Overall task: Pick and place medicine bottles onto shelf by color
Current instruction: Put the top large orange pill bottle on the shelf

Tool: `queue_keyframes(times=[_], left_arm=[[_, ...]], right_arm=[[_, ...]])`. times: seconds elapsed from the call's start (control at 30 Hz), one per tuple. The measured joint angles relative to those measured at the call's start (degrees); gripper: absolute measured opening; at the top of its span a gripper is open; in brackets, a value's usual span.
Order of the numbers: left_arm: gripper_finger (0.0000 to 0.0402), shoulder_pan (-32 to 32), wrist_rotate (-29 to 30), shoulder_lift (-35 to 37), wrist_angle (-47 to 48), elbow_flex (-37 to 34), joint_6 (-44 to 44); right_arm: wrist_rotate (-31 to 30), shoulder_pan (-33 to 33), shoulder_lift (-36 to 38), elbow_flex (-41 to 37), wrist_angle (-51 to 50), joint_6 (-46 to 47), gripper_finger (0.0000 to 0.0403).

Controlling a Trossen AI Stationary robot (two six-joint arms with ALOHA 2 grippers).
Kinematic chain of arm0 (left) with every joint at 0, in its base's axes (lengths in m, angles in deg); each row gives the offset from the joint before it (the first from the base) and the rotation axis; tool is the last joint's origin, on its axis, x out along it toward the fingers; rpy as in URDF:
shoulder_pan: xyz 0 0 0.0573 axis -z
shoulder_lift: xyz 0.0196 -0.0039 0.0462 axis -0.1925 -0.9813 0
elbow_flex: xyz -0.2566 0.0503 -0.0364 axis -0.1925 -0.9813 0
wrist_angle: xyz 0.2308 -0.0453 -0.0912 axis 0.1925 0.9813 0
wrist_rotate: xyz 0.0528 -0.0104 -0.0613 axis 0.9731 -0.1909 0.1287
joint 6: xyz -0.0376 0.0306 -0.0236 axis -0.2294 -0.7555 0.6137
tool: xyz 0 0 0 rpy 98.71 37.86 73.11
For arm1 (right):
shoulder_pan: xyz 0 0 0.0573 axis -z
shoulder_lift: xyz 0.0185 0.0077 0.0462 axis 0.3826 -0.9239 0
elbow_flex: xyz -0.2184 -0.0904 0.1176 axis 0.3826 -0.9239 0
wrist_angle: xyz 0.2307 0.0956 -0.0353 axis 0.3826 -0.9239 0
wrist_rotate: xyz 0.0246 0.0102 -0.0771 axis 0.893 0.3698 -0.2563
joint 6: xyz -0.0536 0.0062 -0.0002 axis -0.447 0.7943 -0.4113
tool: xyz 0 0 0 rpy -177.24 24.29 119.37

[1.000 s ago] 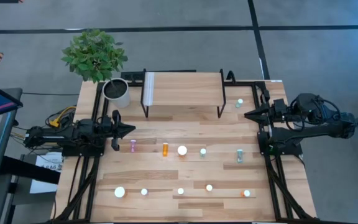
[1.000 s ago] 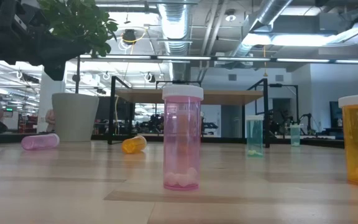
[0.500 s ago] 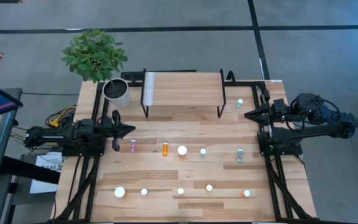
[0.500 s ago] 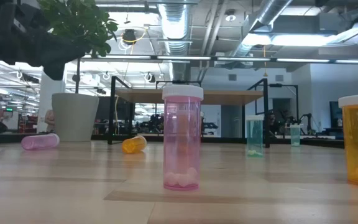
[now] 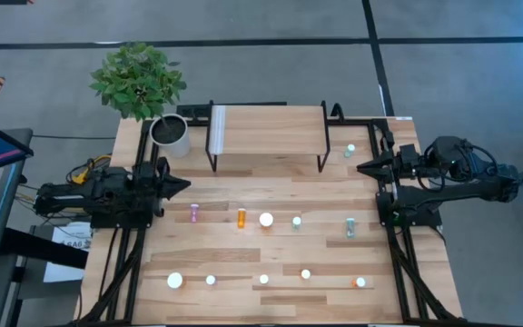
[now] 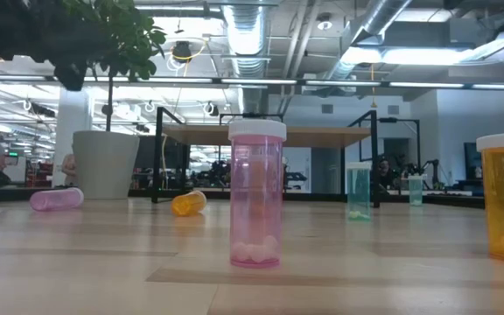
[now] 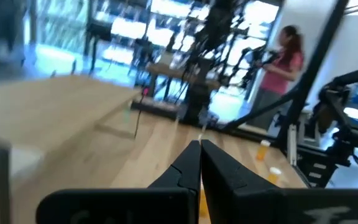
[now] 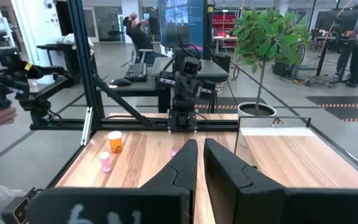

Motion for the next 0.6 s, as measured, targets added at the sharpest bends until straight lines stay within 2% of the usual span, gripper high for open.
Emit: queue_keyframes(times=[0.1,0.27,0.6], left_arm=[[0.0,0.0,0.1,-2.1,0.6,1.5,1.2],[0.0,0.0,-4.1,-6.9,0.6,5.1,1.9],[0.0,0.4,-6.0,-22.1,2.1,14.9,5.9]], right_arm=[[0.0,0.0,0.0,0.0,0.0,0.0,0.0056],[0.0,0.0,0.0,0.0,0.0,0.0,0.0056],[0.0,0.0,0.0,0.0,0.0,0.0,0.0056]])
